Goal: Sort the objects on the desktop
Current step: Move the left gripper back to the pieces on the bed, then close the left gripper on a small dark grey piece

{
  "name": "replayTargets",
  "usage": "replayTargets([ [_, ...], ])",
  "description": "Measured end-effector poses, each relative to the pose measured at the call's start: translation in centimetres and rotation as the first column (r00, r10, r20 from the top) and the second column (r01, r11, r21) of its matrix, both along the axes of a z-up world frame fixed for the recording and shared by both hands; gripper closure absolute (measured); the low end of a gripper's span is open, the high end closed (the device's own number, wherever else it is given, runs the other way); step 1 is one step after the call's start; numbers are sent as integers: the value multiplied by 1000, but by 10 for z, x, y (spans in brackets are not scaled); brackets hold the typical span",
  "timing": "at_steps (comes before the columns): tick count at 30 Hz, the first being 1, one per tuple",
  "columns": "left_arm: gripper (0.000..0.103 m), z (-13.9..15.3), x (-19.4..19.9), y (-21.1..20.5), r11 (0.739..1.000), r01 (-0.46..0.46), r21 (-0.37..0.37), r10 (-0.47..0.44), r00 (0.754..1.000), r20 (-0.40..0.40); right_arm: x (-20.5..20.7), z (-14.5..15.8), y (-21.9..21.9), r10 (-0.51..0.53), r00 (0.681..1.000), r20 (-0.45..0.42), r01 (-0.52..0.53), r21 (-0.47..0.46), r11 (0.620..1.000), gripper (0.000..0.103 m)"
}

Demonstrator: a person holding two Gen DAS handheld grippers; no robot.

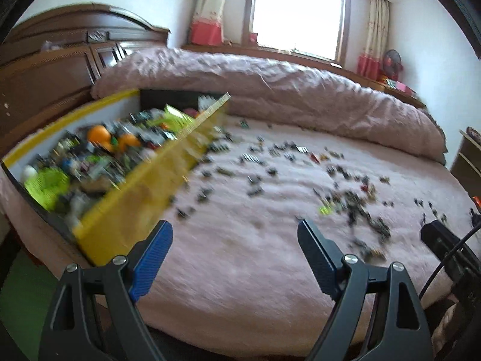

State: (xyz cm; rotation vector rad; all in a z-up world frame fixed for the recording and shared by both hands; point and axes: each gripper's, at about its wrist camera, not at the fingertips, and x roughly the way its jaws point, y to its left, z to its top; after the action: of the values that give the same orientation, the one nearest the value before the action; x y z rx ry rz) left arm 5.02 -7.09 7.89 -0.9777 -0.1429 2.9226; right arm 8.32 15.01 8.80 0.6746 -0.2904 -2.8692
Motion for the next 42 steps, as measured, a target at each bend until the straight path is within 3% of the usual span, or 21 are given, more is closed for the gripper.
replayTargets([
  [4,17,-22,-3,15,999,31,39,-33,998,59,20,-11,19,-90,995,-51,91,20,996,25],
  [9,17,-40,-7,31,993,61,98,-68,995,73,19,-31,31,-137,990,-28,137,26,990,25],
  [14,17,-51,-11,68,983,171,59,-175,982,73,20,-50,34,-180,983,-32,182,60,981,25],
  [19,17,-58,-25,116,959,280,50,-284,954,98,22,-58,40,-226,972,-71,233,107,967,25],
  [25,17,-74,-47,148,965,255,-67,-246,962,121,25,-65,53,-257,962,-88,265,95,960,25],
  [27,16,-74,-42,143,963,247,-107,-237,967,98,26,-67,55,-257,962,-89,265,94,960,25],
  [29,15,-74,-36,130,964,199,-179,-187,979,78,27,-70,56,-254,963,-86,261,97,960,25],
  [32,15,-74,-30,100,968,111,-226,-102,993,53,27,-71,57,-245,967,-77,250,79,965,25],
  [37,15,-66,-30,44,992,-12,-126,15,1000,26,31,-69,56,-227,969,-93,232,51,971,25],
  [40,15,-68,-30,28,1000,7,-16,-7,999,47,31,-70,51,-212,973,-93,219,66,974,25],
  [42,15,-70,-26,29,999,33,12,-33,999,41,31,-70,47,-205,974,-91,213,79,974,25],
])
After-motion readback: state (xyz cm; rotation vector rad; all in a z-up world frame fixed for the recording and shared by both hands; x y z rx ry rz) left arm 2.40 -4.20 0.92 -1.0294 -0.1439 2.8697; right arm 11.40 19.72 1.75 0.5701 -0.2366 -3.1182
